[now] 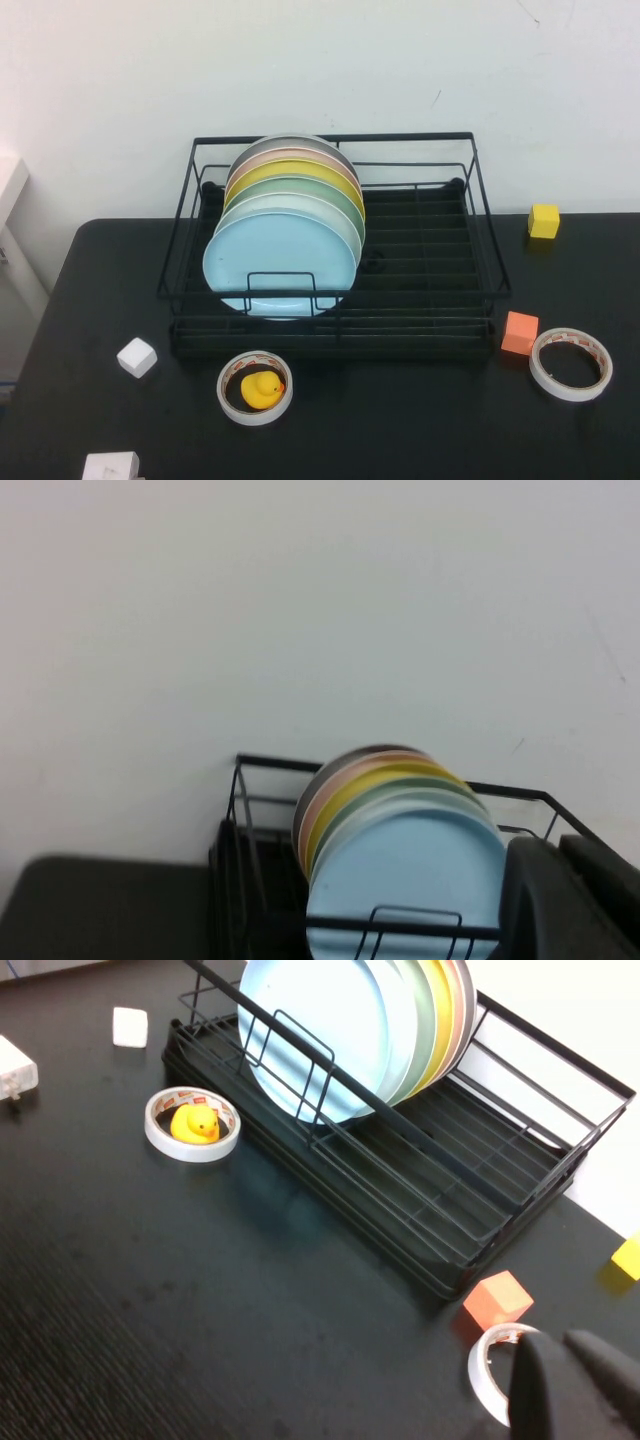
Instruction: Place plate on rack
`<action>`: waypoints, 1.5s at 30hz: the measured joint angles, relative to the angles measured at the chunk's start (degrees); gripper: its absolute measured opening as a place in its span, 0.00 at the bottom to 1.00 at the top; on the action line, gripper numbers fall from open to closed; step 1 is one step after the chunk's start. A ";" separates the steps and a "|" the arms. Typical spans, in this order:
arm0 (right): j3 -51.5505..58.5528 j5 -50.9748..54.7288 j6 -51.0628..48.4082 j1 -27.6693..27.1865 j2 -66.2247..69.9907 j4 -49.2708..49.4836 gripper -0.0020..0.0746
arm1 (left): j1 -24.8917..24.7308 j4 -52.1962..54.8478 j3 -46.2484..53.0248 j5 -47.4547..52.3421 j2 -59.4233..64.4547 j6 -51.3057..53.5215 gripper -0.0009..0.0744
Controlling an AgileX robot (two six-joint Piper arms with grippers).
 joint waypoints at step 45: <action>0.00 0.00 0.00 0.00 0.00 0.36 0.03 | 3.69 20.71 6.75 13.55 0.22 -16.96 0.01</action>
